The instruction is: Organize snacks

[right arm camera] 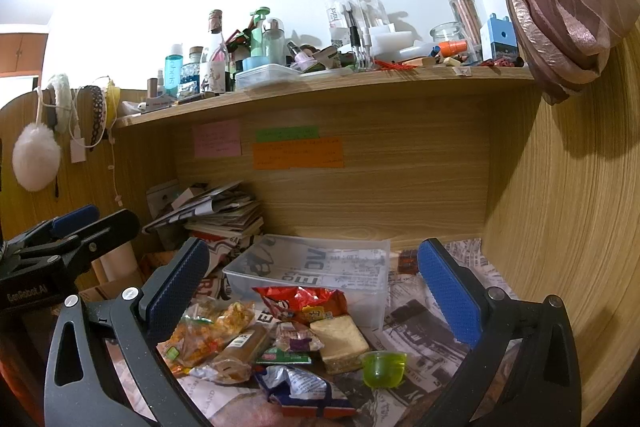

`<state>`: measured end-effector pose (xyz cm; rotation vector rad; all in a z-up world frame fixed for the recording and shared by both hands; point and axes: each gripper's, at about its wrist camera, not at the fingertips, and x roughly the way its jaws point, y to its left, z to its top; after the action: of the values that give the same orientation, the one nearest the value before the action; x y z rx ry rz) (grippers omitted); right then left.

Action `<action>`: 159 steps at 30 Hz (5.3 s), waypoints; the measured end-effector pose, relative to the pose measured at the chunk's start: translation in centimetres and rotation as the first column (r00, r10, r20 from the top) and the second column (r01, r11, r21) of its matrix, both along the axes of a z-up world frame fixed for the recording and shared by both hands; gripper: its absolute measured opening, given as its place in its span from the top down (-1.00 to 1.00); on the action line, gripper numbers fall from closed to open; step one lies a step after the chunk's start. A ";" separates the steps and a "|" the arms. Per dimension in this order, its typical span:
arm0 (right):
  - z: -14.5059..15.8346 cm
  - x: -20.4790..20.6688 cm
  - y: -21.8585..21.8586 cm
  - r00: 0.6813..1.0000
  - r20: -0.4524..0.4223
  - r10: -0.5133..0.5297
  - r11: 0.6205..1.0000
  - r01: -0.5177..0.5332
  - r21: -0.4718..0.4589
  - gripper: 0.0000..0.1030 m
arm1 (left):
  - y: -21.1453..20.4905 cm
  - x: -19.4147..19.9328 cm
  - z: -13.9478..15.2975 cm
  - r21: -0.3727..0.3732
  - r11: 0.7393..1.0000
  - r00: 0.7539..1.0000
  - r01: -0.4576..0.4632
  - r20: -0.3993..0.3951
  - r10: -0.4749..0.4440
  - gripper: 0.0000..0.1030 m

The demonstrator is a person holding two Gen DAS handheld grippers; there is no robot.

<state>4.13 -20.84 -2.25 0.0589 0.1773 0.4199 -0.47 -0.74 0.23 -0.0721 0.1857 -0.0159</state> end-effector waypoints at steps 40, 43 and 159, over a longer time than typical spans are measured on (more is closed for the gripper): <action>-6.6 5.9 -1.9 0.958 -0.275 -0.082 0.990 0.047 -0.132 -1.00 | 7.8 4.3 -8.7 -0.030 0.990 0.947 -0.137 -0.297 0.122 -1.00; -7.7 6.7 -2.3 0.939 -0.326 -0.104 0.986 0.055 -0.157 -1.00 | 8.8 5.1 -10.1 -0.041 0.989 0.927 -0.145 -0.355 0.121 -1.00; -7.7 23.5 3.9 0.876 -0.476 0.080 0.964 -0.190 -0.187 0.09 | 3.9 28.2 -6.0 -0.108 0.983 0.874 0.151 -0.451 -0.184 0.76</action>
<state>27.64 -16.97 -9.99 -0.0821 0.7096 0.5195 27.71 3.13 -5.75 -0.1292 0.6685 -0.1804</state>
